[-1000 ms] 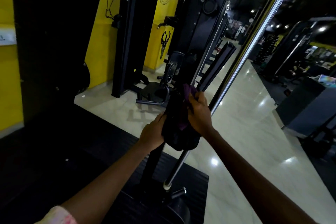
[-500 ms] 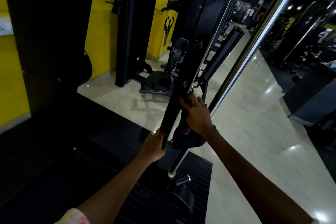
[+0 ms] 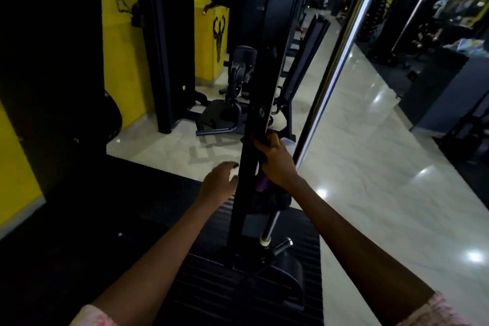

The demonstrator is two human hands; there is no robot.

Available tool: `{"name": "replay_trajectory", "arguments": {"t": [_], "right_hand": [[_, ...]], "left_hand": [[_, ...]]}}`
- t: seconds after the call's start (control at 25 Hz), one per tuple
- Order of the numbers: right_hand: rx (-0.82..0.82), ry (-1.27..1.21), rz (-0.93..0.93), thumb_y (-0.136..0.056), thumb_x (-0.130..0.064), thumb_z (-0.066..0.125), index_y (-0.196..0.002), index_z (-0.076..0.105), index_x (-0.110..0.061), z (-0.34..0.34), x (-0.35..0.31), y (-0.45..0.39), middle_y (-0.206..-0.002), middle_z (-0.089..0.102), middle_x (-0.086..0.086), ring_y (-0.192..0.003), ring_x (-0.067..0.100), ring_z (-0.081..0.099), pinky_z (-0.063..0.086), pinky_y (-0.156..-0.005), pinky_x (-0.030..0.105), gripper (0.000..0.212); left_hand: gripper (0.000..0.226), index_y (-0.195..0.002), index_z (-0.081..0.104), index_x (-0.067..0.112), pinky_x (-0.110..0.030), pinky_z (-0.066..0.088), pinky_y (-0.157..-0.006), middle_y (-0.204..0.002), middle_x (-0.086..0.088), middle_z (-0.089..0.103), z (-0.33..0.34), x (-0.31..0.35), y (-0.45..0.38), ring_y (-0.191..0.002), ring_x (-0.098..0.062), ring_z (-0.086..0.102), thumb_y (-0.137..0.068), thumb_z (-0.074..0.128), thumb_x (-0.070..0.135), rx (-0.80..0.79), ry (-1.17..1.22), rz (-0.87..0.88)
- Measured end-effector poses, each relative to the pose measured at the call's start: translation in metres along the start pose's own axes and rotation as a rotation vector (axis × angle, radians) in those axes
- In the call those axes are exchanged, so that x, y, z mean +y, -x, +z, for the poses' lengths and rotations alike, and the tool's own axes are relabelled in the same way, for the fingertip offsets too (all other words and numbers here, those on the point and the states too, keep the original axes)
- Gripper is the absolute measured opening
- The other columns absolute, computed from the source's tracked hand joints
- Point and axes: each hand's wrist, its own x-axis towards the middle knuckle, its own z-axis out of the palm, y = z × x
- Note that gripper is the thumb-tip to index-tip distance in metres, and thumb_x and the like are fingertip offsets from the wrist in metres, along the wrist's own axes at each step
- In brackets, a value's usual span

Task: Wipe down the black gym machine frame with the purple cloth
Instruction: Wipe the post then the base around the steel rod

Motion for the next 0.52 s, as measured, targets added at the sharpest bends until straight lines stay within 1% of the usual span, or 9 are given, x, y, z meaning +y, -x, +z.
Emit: {"name": "replay_trajectory", "arguments": {"t": [0.08,0.12,0.16,0.2,0.28,0.36,0.4,0.44,0.52], "right_hand": [[0.0,-0.117,0.0,-0.081,0.009,0.053,-0.137,0.049,-0.009,-0.003,0.002,0.005,-0.129,0.041,0.023,-0.12,0.041,0.042,0.043,-0.098,0.046,0.058],[-0.028,-0.127,-0.018,-0.082,0.01,0.053,-0.134,0.051,-0.007,-0.005,0.004,0.007,-0.129,0.042,0.023,-0.121,0.04,0.042,0.04,-0.101,0.044,0.055],[-0.061,-0.119,-0.027,-0.082,0.01,0.052,-0.133,0.053,-0.006,-0.008,0.004,0.008,-0.129,0.043,0.023,-0.122,0.039,0.043,0.039,-0.102,0.042,0.054],[-0.082,-0.105,-0.017,-0.082,0.009,0.051,-0.133,0.053,-0.007,-0.01,0.002,0.006,-0.129,0.044,0.021,-0.122,0.037,0.043,0.039,-0.101,0.042,0.053],[-0.087,-0.059,0.048,-0.084,0.005,0.05,-0.135,0.053,-0.012,-0.014,-0.008,-0.003,-0.13,0.043,0.018,-0.122,0.036,0.043,0.041,-0.097,0.045,0.054],[-0.073,-0.045,0.118,-0.085,0.002,0.048,-0.136,0.051,-0.017,-0.013,-0.019,-0.009,-0.127,0.043,0.018,-0.119,0.038,0.043,0.044,-0.092,0.046,0.055],[-0.068,-0.042,0.138,-0.085,0.003,0.047,-0.136,0.051,-0.017,-0.012,-0.022,-0.008,-0.127,0.043,0.018,-0.119,0.038,0.043,0.044,-0.091,0.046,0.055],[-0.067,-0.045,0.143,-0.085,0.005,0.046,-0.136,0.052,-0.018,-0.012,-0.022,-0.004,-0.128,0.043,0.018,-0.119,0.038,0.042,0.044,-0.09,0.047,0.056],[-0.052,-0.063,0.14,-0.084,0.01,0.044,-0.134,0.054,-0.017,-0.01,-0.02,0.004,-0.124,0.045,0.017,-0.116,0.036,0.044,0.045,-0.088,0.047,0.058]], "left_hand": [[0.032,-0.124,0.057,0.007,-0.019,0.042,-0.081,-0.123,-0.009,0.059,-0.037,0.025,-0.003,-0.109,-0.017,0.057,-0.092,0.055,0.007,0.245,0.086,0.193],[0.031,-0.123,0.057,0.005,-0.016,0.042,-0.08,-0.12,-0.009,0.06,-0.056,0.042,-0.006,-0.106,-0.013,0.057,-0.092,0.055,0.007,0.347,0.12,0.328],[0.031,-0.122,0.057,0.003,-0.015,0.043,-0.082,-0.117,-0.01,0.061,-0.075,0.058,-0.012,-0.105,-0.012,0.056,-0.092,0.054,0.01,0.415,0.138,0.48],[0.031,-0.121,0.057,0.001,-0.016,0.043,-0.085,-0.115,-0.011,0.061,-0.091,0.074,-0.019,-0.105,-0.013,0.055,-0.093,0.053,0.013,0.426,0.122,0.629],[0.029,-0.116,0.059,0.0,-0.021,0.043,-0.087,-0.111,-0.013,0.062,-0.111,0.099,-0.044,-0.105,-0.018,0.056,-0.093,0.051,0.016,0.306,-0.004,0.839],[0.025,-0.109,0.064,0.0,-0.023,0.042,-0.088,-0.108,-0.014,0.065,-0.113,0.11,-0.069,-0.105,-0.023,0.058,-0.094,0.051,0.015,0.058,-0.164,0.9],[0.024,-0.107,0.066,0.0,-0.022,0.041,-0.091,-0.109,-0.014,0.065,-0.109,0.108,-0.078,-0.107,-0.024,0.058,-0.095,0.05,0.014,-0.069,-0.172,0.892],[0.024,-0.106,0.066,0.0,-0.015,0.038,-0.094,-0.111,-0.014,0.065,-0.104,0.103,-0.085,-0.111,-0.024,0.057,-0.097,0.048,0.012,-0.159,-0.119,0.866],[0.026,-0.103,0.068,0.002,-0.003,0.033,-0.093,-0.112,-0.012,0.065,-0.098,0.09,-0.098,-0.113,-0.013,0.055,-0.098,0.044,0.01,-0.225,0.047,0.844]]}}
